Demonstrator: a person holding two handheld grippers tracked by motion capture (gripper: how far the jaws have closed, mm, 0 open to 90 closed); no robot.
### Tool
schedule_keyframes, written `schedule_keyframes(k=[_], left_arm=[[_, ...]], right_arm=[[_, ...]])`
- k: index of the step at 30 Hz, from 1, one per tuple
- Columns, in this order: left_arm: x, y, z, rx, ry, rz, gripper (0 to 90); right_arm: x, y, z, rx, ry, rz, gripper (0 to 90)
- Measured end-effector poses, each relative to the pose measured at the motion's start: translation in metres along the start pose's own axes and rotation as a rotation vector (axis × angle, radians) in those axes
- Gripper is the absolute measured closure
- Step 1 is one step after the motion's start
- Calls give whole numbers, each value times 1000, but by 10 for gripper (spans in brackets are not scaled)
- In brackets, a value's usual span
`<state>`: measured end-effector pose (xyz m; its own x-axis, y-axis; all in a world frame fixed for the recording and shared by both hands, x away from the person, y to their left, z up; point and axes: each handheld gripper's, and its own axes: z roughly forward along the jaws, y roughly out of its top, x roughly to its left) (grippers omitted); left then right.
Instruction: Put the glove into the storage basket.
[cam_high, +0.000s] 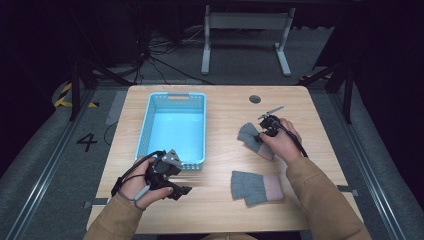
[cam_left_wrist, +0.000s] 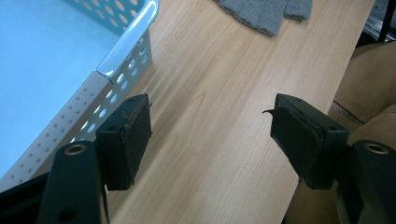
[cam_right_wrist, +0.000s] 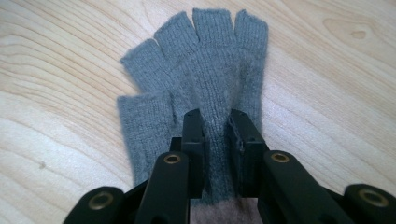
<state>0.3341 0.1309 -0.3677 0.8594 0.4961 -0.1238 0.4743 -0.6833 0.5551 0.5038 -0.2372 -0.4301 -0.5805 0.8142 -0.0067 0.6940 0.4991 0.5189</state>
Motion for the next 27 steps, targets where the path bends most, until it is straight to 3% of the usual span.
schedule_keyframes(k=[27], left_arm=[[-2, 10, 6, 5, -17, 22, 300]], right_arm=[[9, -14, -69, -95, 104, -73, 772]])
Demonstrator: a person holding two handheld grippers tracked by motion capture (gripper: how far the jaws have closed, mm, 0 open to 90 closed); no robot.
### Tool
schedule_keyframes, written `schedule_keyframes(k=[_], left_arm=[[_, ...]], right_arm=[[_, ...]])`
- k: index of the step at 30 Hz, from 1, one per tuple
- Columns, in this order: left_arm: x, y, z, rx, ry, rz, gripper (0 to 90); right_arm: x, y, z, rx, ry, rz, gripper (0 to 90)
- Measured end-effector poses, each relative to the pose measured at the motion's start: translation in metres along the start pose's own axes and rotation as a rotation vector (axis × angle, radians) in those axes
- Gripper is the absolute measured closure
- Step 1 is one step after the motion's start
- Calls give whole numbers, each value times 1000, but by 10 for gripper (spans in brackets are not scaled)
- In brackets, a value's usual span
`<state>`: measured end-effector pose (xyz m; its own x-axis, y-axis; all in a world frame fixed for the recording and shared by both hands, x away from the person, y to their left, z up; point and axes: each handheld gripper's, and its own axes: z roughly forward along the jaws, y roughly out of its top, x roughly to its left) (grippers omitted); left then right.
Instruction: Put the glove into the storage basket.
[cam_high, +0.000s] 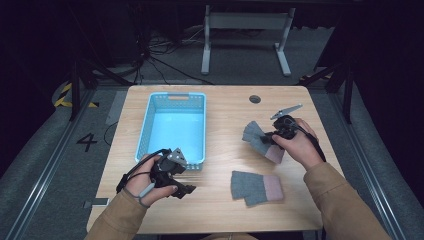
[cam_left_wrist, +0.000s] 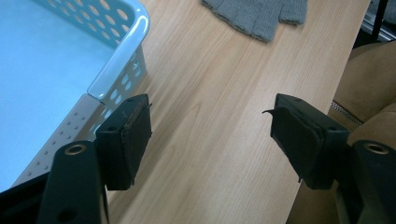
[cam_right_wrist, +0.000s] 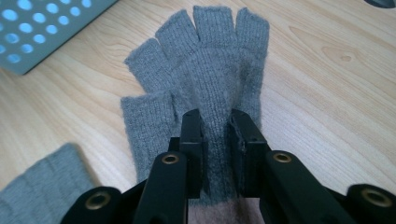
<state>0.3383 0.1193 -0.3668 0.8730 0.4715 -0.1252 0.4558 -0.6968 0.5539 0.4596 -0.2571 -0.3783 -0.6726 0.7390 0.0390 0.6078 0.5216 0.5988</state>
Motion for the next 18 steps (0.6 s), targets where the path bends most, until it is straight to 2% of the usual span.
schedule_keyframes(k=[4, 7, 18], left_arm=[[0, 2, 1, 8, -1, 15, 300], [-1, 2, 2, -1, -4, 5, 300], [0, 6, 3, 5, -7, 24, 300]], right_arm=[[6, -4, -11, -11, 12, -19, 771], [12, -6, -19, -15, 25, -33, 771], [34, -18, -41, -39, 76, -92, 769]])
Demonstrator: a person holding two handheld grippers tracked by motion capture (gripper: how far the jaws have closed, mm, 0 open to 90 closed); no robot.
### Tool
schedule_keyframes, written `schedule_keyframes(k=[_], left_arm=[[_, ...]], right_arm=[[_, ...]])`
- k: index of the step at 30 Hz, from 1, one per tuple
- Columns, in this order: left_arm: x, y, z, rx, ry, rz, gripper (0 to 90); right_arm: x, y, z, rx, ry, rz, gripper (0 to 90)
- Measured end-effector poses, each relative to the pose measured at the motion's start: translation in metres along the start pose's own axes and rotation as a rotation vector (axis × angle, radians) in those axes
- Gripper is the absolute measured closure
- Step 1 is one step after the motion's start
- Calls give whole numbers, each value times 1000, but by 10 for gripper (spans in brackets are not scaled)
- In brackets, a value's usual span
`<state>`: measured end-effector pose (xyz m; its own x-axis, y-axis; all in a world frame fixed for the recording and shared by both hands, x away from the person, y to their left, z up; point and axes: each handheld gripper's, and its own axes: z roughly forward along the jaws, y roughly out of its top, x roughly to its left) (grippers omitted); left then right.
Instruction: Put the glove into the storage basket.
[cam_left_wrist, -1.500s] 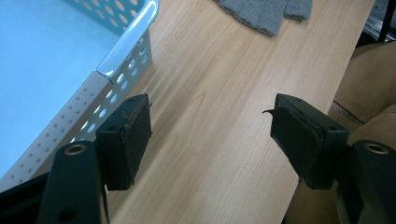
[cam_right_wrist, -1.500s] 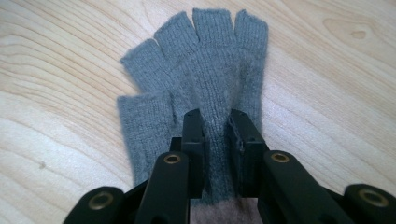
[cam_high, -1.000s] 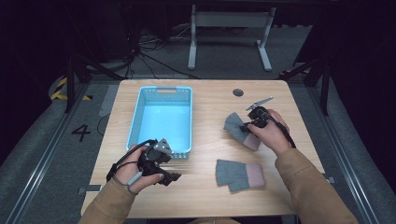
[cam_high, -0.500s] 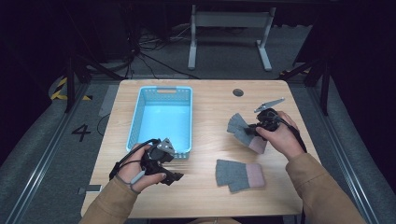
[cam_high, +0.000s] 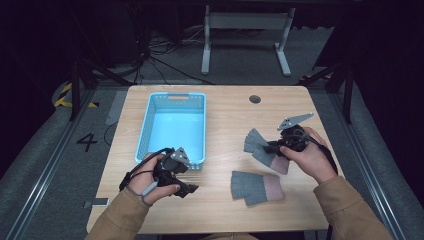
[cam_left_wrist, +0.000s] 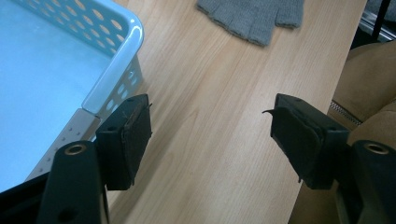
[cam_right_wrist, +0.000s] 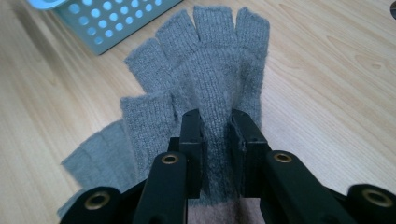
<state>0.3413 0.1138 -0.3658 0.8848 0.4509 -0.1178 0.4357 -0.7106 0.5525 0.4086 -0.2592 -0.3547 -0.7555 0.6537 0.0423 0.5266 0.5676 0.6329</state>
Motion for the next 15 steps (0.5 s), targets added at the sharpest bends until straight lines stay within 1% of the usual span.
schedule_keyframes(k=[3, 4, 8, 11, 13, 15], left_arm=[[0, 1, 1, 6, -1, 3, 300], [0, 1, 1, 5, 0, 3, 300], [0, 1, 1, 6, 1, 5, 300], [-1, 1, 1, 6, 2, 2, 300], [-1, 1, 2, 7, 0, 4, 300], [-1, 1, 2, 10, 0, 5, 300]], right_arm=[[6, -4, -4, -7, 9, -7, 768], [8, -5, -4, -1, 7, -13, 768], [17, -9, -7, 12, 30, -40, 766], [22, -13, -9, 6, 42, -51, 766], [26, -16, -10, 1, 42, -55, 766], [30, -18, -11, -8, 45, -73, 766]])
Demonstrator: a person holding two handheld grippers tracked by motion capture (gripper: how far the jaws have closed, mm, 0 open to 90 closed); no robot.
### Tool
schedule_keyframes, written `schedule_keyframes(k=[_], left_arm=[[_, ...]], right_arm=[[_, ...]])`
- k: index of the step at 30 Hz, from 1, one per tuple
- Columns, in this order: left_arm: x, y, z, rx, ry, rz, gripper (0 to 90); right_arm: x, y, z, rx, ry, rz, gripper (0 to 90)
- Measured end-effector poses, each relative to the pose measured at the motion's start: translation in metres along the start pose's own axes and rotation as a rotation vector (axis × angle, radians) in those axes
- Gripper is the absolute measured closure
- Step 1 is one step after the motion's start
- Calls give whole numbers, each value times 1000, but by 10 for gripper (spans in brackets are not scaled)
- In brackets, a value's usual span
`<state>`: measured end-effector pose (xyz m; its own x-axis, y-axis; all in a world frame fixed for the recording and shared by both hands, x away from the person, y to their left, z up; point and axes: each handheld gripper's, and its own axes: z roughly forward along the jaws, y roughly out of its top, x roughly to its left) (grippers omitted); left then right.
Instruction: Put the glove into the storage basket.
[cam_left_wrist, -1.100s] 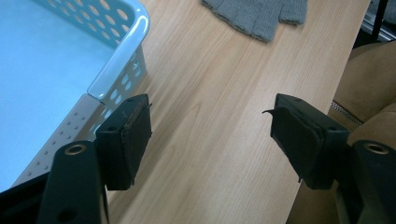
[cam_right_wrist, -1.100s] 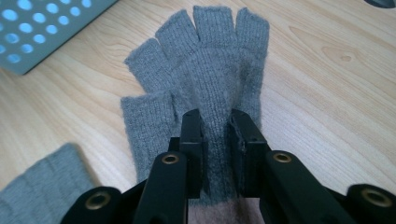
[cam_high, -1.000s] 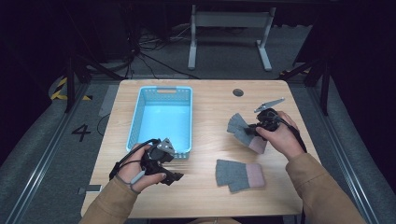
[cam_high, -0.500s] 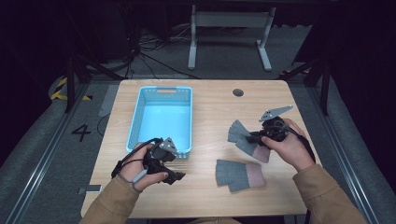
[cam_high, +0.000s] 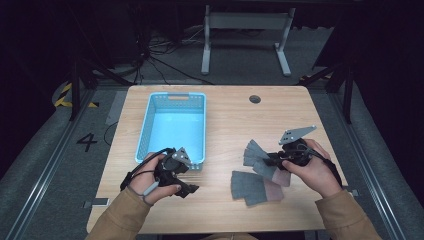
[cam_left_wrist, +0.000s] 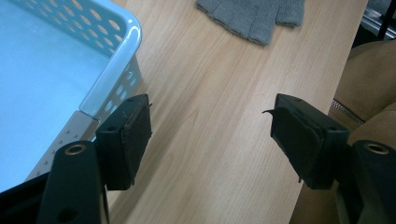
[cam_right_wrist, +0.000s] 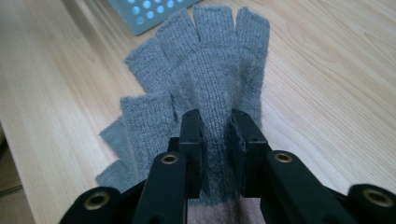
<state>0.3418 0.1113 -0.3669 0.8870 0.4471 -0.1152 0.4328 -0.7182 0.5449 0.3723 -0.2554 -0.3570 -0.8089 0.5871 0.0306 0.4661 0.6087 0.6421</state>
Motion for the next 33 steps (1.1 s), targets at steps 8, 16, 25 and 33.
schedule_keyframes(k=[8, 16, 25, 33], left_arm=[[0, 0, 0, 1, 0, 0, 299], [0, 0, 1, -2, -2, 4, 300], [0, 0, 1, 1, -4, 7, 299], [0, 1, 2, 7, -7, 8, 299]], right_arm=[[12, -6, 0, 0, 17, -18, 764], [21, -11, 11, 45, 51, -54, 758], [27, -15, 26, 107, 92, -112, 751], [32, -16, 41, 163, 112, -188, 758]])
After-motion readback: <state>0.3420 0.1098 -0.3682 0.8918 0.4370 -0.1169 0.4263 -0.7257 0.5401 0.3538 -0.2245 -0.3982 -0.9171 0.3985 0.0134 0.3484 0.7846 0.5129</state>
